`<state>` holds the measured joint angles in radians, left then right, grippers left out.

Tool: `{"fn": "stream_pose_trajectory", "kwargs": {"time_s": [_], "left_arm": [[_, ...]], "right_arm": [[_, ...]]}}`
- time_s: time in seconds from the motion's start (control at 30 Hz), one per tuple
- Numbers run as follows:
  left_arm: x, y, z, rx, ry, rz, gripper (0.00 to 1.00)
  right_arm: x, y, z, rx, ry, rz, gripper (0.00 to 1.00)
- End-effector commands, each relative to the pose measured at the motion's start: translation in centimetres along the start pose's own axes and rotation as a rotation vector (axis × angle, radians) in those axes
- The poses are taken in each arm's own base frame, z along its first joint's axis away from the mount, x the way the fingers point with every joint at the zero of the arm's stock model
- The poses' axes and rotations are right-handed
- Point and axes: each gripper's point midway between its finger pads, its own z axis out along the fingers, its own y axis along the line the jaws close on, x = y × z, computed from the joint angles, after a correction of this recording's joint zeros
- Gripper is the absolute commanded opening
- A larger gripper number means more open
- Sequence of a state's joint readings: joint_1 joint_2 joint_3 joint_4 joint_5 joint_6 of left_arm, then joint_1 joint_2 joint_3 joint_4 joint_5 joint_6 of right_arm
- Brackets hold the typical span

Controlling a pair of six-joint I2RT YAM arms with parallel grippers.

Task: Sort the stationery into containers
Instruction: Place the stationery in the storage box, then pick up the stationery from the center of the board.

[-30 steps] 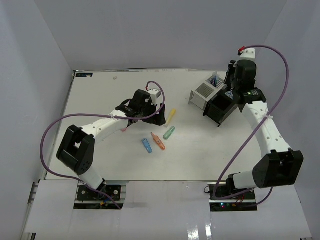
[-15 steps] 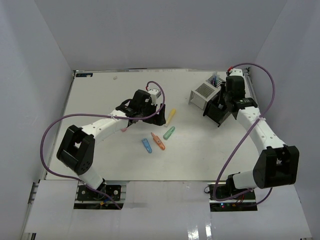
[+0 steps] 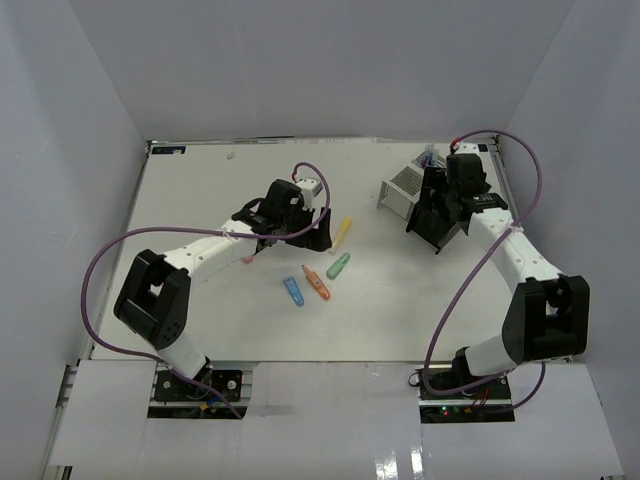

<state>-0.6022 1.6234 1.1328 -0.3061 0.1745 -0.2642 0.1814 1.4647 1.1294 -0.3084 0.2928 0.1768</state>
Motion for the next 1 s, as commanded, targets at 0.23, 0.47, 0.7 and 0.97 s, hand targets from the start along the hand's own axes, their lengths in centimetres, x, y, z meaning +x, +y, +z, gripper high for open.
{"fn": "stream_pose_trajectory", "kwargs": {"time_s": [0.23, 0.47, 0.7, 0.97], "left_arm": [[-3.3, -2.4, 2.4, 0.084, -0.046, -0.077, 0.98], [-4.3, -2.9, 7.7, 0.021, -0.005, -0.026, 0.98], [-2.7, -1.7, 10.9, -0.132, 0.047, 0.032, 0.93], [0.4, 0.0, 12.4, -0.202, 0.119, 0.039, 0.75]], "right_arm": [[-2.4, 0.2, -8.5, -0.152, -0.279, 0.068, 0.90], [0.1, 0.7, -12.9, -0.278, -0.395, 0.095, 0.90], [1.8, 1.5, -13.5, -0.351, -0.405, 0.091, 0.90], [3.3, 2.4, -13.1, -0.401, -0.382, 0.079, 0.90]]}}
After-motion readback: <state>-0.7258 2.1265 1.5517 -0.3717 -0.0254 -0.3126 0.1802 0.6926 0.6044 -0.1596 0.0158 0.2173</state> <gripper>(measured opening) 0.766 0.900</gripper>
